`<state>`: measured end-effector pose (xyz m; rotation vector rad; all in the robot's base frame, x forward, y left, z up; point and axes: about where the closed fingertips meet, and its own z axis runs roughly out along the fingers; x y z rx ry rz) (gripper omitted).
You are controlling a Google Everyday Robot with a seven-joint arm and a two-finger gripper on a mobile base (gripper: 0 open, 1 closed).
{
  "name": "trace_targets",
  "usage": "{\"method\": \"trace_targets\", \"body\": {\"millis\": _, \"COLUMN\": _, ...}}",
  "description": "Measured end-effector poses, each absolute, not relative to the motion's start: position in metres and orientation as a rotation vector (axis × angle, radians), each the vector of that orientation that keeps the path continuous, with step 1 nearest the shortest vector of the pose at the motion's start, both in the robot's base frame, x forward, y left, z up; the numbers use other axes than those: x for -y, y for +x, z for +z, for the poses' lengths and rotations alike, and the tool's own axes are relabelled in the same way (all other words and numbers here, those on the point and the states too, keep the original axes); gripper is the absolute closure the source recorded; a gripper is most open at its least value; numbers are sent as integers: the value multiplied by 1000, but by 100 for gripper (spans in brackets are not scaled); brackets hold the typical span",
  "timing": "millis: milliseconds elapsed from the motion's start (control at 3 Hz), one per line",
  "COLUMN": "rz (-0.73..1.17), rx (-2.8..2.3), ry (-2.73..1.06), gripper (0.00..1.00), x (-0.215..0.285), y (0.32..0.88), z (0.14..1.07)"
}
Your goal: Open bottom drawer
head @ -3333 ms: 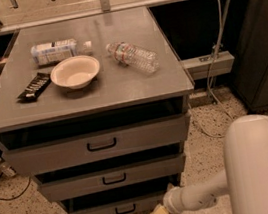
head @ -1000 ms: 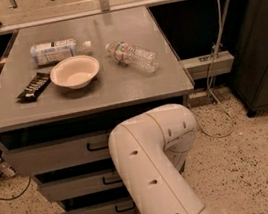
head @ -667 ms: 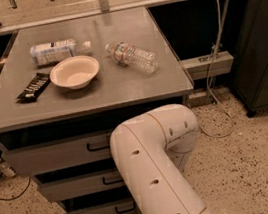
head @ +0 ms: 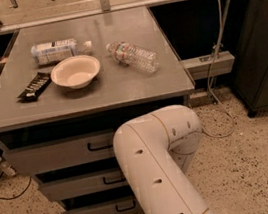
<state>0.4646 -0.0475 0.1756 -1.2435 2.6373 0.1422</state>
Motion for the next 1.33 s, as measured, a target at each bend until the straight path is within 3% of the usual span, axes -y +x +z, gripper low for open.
{"method": "trace_targets", "body": {"millis": 1333, "rz": 105, "rx": -2565, "ry": -1129, "gripper": 0, "x": 71, "y": 489, "z": 216}}
